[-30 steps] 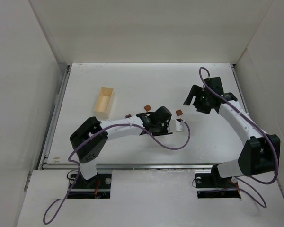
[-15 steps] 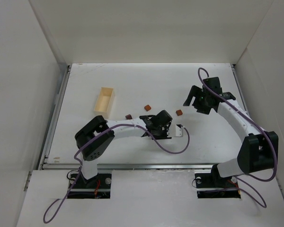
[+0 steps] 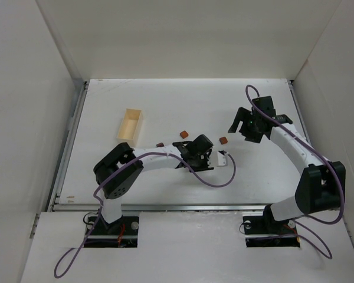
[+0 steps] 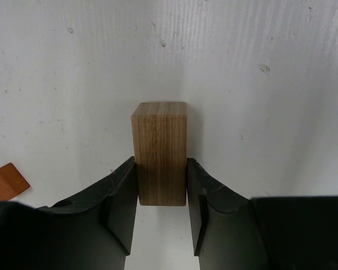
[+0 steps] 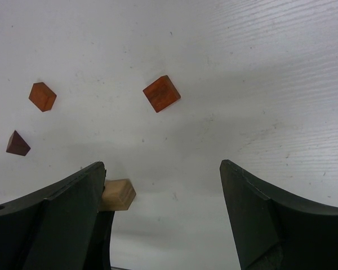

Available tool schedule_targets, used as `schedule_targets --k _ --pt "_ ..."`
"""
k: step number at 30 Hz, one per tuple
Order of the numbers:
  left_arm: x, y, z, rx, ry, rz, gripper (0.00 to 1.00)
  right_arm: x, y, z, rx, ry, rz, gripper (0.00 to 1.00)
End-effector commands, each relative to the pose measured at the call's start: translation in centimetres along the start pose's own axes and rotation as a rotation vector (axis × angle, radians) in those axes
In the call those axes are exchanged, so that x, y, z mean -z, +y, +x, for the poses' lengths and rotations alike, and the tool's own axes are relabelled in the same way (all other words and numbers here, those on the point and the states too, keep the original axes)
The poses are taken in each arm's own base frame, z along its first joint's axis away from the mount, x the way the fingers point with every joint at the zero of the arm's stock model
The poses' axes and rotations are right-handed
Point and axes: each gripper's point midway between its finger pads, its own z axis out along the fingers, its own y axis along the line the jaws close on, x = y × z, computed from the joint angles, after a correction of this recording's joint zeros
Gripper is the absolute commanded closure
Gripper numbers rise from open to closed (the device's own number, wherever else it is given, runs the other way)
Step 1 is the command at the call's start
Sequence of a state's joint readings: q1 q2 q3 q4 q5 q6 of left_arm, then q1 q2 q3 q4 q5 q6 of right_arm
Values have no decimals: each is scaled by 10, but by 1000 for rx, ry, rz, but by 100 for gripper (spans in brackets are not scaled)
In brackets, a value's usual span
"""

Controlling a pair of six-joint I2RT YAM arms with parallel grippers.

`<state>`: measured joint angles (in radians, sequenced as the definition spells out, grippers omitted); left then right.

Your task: Build the wood block tower

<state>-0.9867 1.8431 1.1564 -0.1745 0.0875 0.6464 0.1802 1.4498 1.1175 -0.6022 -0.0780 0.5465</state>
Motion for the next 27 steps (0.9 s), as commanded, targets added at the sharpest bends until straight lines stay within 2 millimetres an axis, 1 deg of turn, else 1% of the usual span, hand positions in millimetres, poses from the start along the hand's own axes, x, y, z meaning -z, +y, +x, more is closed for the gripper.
schedule_targets --k 1,5,6,9,10,12,13,14,15,16,17,18,19,20,21,22,23,24,25,26,27 --pt "-5 -4 7 28 25 33 90 1 6 -7 16 -22 -8 12" --pt "-8 -4 10 28 38 30 78 -5 5 -6 16 -13 -2 12" --pt "-7 -2 7 28 31 25 70 -5 5 -6 16 -13 -2 12" --pt "-6 -2 10 28 44 23 58 -8 4 -5 15 -5 3 12" --pt "-6 0 6 27 37 18 54 -8 4 -5 15 -5 3 12" --pt "-5 0 9 28 49 15 50 -8 5 -7 16 -13 -2 12" --pt "-4 3 5 27 42 10 48 -11 3 -5 24 -4 4 12" --pt "-4 1 7 28 49 15 43 -11 3 -5 24 -4 4 12" --pt "-3 4 3 38 41 9 41 -14 2 -4 23 4 9 12" --pt "-2 6 7 46 50 10 39 -14 2 -4 33 4 9 12" --pt "-1 8 4 46 43 5 37 -14 0 -5 33 -2 18 12" --pt "-1 11 6 53 45 0 34 -18 -2 -3 41 9 24 12" --pt "0 9 9 54 55 7 34 -21 -5 -2 54 13 38 12" --pt "0 12 5 54 48 2 34 -22 -4 -5 64 12 37 12" --pt "6 17 3 70 44 -7 34 -27 -5 -5 74 20 42 12" --pt "8 16 5 71 58 2 33 -29 -8 -5 93 28 58 14" --pt "15 23 1 78 47 -10 33 -32 -6 -4 111 37 57 15" --pt "18 23 1 78 49 -9 31 -33 -6 -7 122 37 69 15" --pt "29 26 -9 86 19 -18 31 -39 -6 -2 137 67 80 17" --pt "35 26 -10 86 17 -19 30 -42 -10 -5 152 58 102 18" --pt "41 26 -13 85 4 -17 27 -43 -5 -7 163 58 107 19"
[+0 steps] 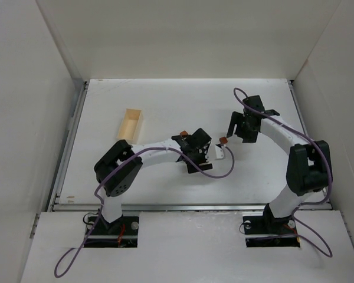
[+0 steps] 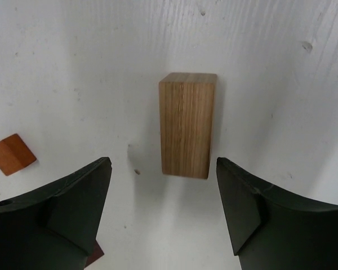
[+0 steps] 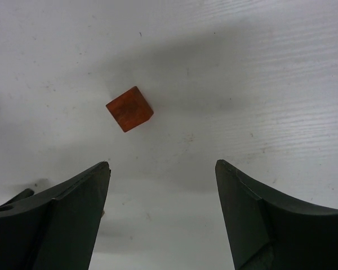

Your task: Build the wood block tower

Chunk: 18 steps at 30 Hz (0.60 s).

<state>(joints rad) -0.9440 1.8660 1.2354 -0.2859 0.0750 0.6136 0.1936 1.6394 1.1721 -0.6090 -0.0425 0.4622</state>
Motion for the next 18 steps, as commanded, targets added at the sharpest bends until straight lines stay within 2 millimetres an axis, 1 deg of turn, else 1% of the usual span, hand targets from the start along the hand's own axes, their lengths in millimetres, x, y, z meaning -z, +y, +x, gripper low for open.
schedule_targets --k 1,2,4,5,7,8,9,10,11,12,13,15,17,18 --pt "49 14 -31 12 -98 -36 27 1 10 -17 94 -35 31 19" --pt "54 10 -29 23 -92 -21 26 -1 9 -19 106 -37 40 19" --pt "65 8 -31 36 -104 -15 26 -5 14 -20 129 -25 41 21" --pt "74 10 -32 42 -122 -17 26 -12 11 -16 139 2 54 21" --pt "81 10 -28 91 -127 4 26 -19 17 -9 170 28 54 23" --pt "88 14 -29 110 -145 -1 26 -26 16 -10 170 38 69 25" --pt "90 16 -22 155 -143 9 26 -29 23 -6 201 51 64 26" --pt "91 19 -17 180 -143 10 26 -32 22 -3 202 62 70 26" --pt "98 29 -14 216 -157 -7 26 -38 23 -1 212 69 82 26" --pt "96 29 -7 240 -150 1 26 -38 23 -1 212 69 82 26" --pt "102 37 -8 259 -172 -21 26 -42 20 0 213 77 98 26" --pt "105 42 1 299 -172 -37 26 -46 17 2 214 82 111 26" --pt "108 51 7 335 -183 -53 26 -48 18 1 214 85 112 28" --pt "107 50 11 354 -179 -45 26 -50 22 2 223 88 109 28"
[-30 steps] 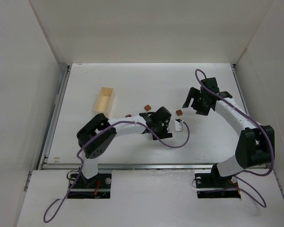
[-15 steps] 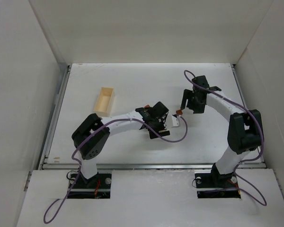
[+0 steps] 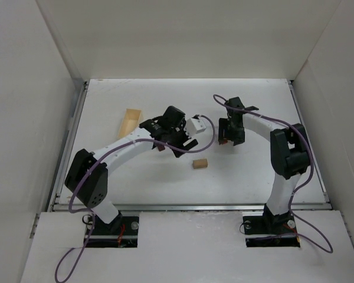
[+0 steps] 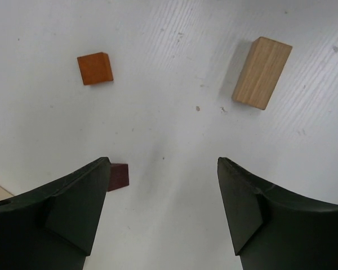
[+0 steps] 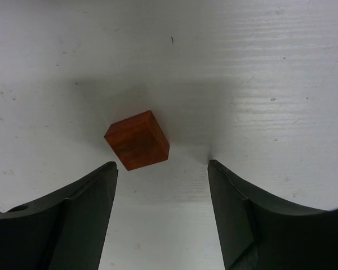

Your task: Build the wood block tower

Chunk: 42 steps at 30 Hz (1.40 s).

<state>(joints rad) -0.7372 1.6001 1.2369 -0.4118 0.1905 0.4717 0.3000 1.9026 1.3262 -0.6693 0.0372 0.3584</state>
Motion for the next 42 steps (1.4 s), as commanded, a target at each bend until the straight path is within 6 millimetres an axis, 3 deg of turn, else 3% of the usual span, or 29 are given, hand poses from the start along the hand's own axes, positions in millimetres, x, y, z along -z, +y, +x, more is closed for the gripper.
schedule_targets --k 1,9,12,13,15,20,24,26,28,29,31,32,33,35,36,38,39,42 --pt "17 -1 -1 65 -42 17 26 5 5 -20 10 -48 12 29" --pt "14 1 11 83 -26 -2 26 1 14 -24 41 -53 46 37" --pt "14 2 9 81 -34 -6 26 0 17 -23 51 -45 46 45" --pt "14 2 9 81 -34 -6 26 0 17 -23 51 -45 46 54" --pt "14 2 9 91 -34 -6 26 0 17 -23 51 -45 46 63" --pt "14 6 8 105 -42 -15 26 -1 16 -20 51 -47 45 66" --pt "14 6 8 105 -42 -15 26 3 17 -22 50 -55 42 84" --pt "14 7 9 115 -38 -23 26 15 19 -28 47 -87 28 97" --pt "16 10 4 122 -46 -36 26 25 22 -31 44 -121 2 100" --pt "19 13 -1 135 -57 -50 26 48 30 -39 56 -188 -40 100" --pt "26 21 -13 184 -95 -56 26 67 33 -39 87 -256 -81 100" --pt "29 25 -18 208 -112 -57 26 103 44 -53 104 -389 -141 100" --pt "33 32 -21 247 -137 -44 28 120 51 -53 160 -443 -183 100" --pt "44 43 -40 318 -201 -19 30 145 65 -46 240 -556 -259 100" --pt "52 47 -47 349 -244 28 31 180 68 -46 290 -660 -299 100" --pt "68 52 -68 386 -306 76 31 198 77 -33 362 -728 -348 100" --pt "68 55 -76 397 -324 101 31 215 77 -28 389 -773 -364 100" --pt "98 54 -122 379 -431 174 31 223 88 -8 542 -817 -378 100"
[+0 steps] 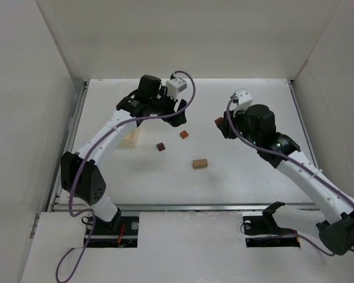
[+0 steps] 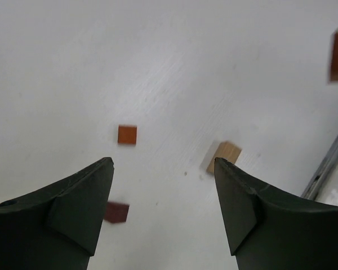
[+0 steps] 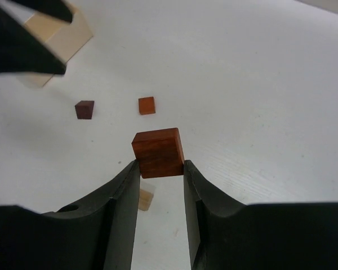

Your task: Build the wood block tower

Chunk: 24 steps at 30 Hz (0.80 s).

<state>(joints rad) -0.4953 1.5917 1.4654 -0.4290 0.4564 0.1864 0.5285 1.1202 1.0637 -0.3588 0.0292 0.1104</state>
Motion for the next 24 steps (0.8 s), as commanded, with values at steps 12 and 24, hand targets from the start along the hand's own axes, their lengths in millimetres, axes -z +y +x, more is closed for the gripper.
schedule_targets --k 12,24 --pt "27 -128 -83 -145 -86 320 20 47 30 -16 472 -231 60 100" --pt "0 -143 -45 -130 49 366 34 42 61 -5 522 -204 28 100"
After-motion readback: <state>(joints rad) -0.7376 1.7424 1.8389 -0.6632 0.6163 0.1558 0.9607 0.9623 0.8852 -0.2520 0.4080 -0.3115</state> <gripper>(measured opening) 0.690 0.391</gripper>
